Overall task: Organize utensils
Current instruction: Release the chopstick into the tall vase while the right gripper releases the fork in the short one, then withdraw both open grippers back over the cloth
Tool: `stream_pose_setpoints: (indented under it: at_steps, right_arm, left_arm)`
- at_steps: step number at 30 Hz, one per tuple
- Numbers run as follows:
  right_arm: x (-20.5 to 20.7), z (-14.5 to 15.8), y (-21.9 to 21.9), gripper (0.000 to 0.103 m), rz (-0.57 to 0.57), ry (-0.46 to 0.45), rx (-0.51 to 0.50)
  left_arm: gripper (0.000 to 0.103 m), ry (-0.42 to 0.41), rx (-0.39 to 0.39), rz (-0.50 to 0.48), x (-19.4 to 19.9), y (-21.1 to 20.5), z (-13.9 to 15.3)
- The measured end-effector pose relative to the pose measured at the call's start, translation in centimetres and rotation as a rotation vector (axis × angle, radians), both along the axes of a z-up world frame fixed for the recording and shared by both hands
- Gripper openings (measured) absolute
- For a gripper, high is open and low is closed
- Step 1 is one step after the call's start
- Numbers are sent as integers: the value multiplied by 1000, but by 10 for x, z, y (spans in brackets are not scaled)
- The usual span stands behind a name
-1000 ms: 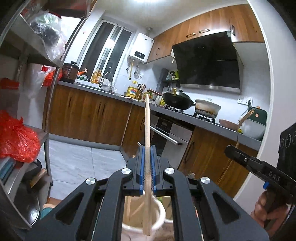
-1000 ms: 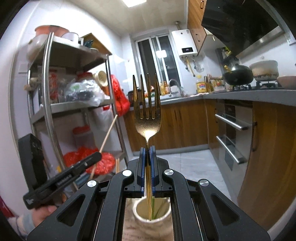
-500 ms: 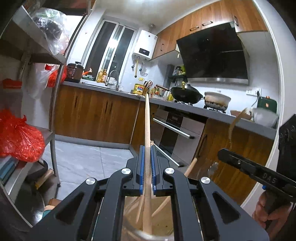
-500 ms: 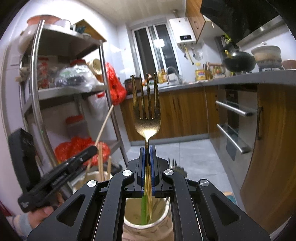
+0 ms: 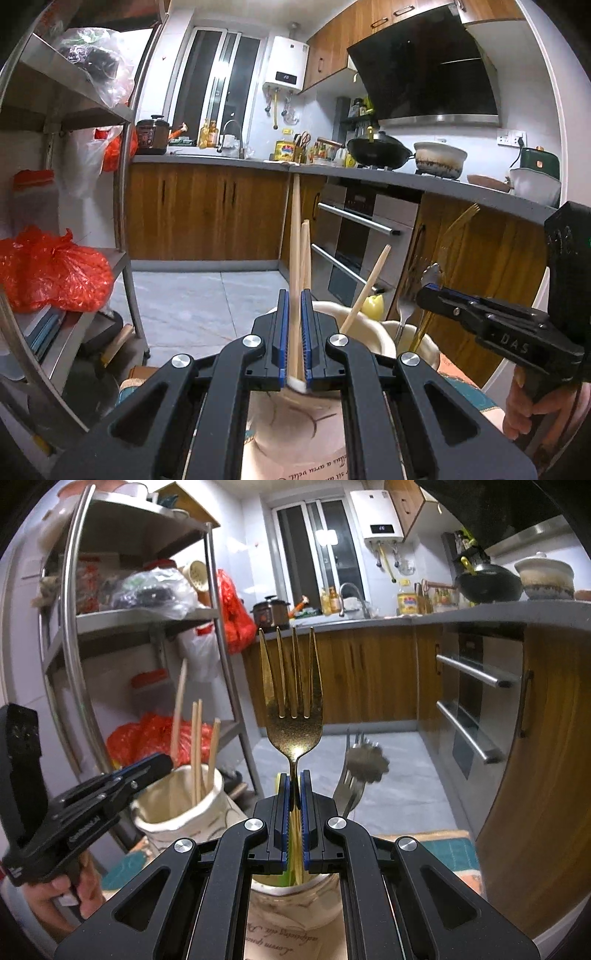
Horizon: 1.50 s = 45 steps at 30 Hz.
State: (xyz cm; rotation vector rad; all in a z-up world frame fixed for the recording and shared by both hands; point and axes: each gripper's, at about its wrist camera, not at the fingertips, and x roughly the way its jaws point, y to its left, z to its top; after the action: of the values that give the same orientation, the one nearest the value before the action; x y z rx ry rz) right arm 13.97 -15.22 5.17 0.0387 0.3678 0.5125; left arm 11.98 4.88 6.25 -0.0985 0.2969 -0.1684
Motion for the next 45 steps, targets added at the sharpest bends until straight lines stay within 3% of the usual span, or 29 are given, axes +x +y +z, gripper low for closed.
stream_pose_setpoints:
  at_steps: [20, 24, 35, 41, 44, 45]
  right_arm:
    - [22, -10, 10, 7, -18, -13, 2]
    - [21, -9, 6, 26, -17, -8, 20]
    - [4, 9, -9, 32, -20, -53, 57]
    - [-15, 14, -24, 41, -32, -62, 55]
    - [-23, 11, -29, 52, -39, -50, 44]
    - [-26, 10, -31, 58, -41, -44, 43]
  left_arm:
    - [6, -9, 30, 14, -3, -3, -1]
    - [6, -2, 29, 15, -4, -4, 0]
    - [6, -15, 33, 19, -14, -4, 6]
    - [7, -23, 60, 17, -29, -8, 8]
    - [14, -20, 70, 7, -36, -11, 8]
    - [24, -18, 72, 6, -39, -12, 8]
